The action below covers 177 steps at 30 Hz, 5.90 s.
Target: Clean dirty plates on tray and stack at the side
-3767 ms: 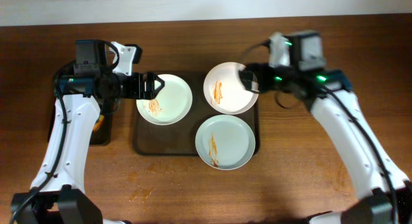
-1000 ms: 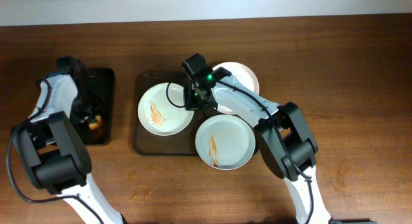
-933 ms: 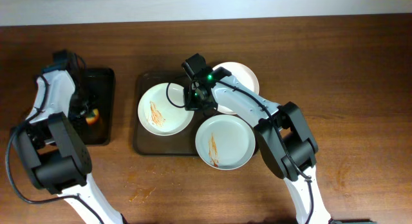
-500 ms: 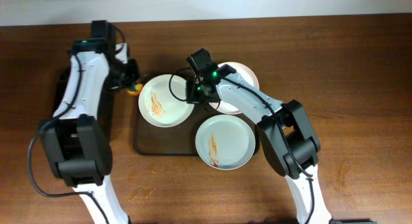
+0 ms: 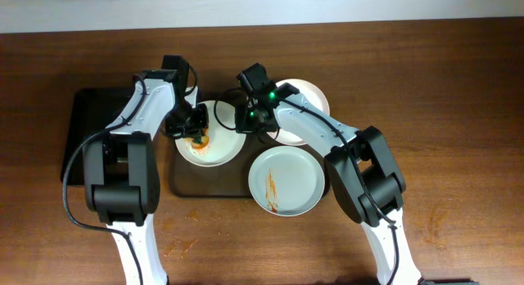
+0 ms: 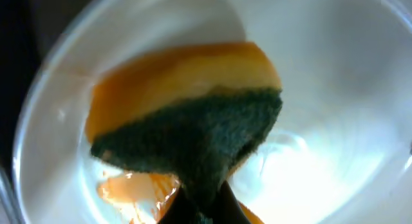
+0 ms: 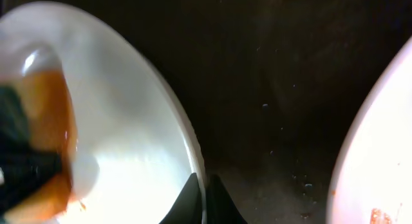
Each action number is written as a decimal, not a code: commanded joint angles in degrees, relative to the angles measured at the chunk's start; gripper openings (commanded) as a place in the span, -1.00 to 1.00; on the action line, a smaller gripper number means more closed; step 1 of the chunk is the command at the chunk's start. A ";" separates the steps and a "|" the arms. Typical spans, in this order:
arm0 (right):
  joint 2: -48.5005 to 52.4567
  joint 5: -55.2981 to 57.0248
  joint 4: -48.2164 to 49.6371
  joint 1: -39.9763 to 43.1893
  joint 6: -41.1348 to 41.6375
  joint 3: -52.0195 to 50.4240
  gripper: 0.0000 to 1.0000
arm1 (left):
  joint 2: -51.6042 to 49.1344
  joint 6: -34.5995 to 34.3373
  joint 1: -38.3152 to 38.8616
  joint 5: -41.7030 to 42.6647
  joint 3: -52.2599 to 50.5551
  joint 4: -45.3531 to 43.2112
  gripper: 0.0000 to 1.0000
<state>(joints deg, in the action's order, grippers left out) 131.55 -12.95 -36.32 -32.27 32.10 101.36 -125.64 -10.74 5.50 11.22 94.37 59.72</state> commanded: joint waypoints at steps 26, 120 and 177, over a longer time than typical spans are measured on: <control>0.42 -0.61 -1.90 -0.94 0.59 0.04 -0.92 | -0.98 -19.47 2.40 -22.95 -1.86 -13.49 -0.98; -13.86 7.69 -36.44 29.03 -14.27 17.14 -0.92 | -0.79 -4.39 -3.32 -8.20 22.80 7.74 -0.98; -22.21 -7.93 -20.61 6.99 -9.29 -28.76 -0.92 | -0.79 -5.01 -2.51 -7.96 22.80 6.78 -0.98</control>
<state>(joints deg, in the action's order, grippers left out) 108.40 -18.96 -57.08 -23.31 22.50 69.76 -126.23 -16.01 2.83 2.66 116.29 66.59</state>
